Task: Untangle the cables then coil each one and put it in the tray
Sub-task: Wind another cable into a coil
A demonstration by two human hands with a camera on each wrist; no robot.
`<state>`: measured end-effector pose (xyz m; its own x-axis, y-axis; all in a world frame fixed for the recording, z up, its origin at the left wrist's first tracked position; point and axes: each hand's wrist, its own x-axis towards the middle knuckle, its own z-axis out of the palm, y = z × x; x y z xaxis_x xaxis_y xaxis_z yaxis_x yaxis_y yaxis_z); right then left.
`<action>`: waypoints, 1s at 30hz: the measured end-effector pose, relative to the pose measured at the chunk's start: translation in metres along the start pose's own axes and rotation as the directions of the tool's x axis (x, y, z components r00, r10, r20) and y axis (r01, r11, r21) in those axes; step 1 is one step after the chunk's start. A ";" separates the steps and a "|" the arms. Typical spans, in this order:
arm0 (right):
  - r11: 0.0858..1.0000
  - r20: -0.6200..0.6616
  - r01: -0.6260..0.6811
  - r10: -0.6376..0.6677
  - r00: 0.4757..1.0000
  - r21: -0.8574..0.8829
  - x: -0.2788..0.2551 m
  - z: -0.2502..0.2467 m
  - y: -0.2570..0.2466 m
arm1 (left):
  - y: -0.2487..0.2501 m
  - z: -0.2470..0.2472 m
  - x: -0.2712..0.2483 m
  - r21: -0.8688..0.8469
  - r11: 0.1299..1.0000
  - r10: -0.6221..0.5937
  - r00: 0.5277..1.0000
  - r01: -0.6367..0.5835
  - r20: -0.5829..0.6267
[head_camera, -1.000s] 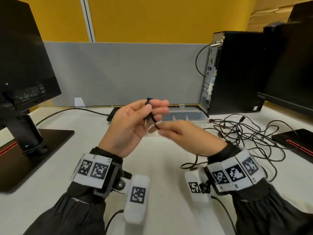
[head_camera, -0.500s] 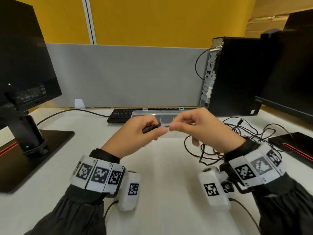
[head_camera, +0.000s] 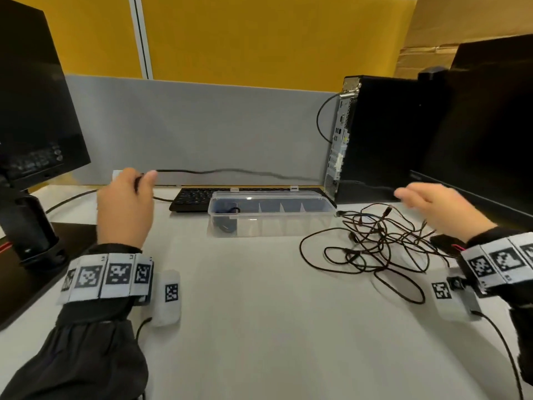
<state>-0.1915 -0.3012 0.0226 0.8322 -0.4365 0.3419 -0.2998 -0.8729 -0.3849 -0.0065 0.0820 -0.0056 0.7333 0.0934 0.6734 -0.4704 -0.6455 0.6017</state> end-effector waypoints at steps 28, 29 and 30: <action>0.826 -0.134 0.504 -0.486 0.864 0.253 -0.013 0.082 -0.164 | 0.072 0.014 -0.045 -0.694 0.236 0.234 0.653 0.681 0.720; 0.829 -0.114 0.500 -0.487 0.866 0.250 -0.013 0.083 -0.165 | 0.073 0.015 -0.046 -0.706 0.174 0.241 0.666 0.686 0.706; 0.831 -0.062 0.494 -0.496 0.866 0.257 -0.014 0.085 -0.166 | 0.073 0.016 -0.045 -0.725 0.134 0.240 0.687 0.676 0.685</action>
<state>-0.1132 -0.1318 0.0086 0.8408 0.0410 0.5398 0.2814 -0.8849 -0.3712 -0.0666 0.0184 0.0013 0.7274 -0.6106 0.3132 0.0768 0.5259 0.8471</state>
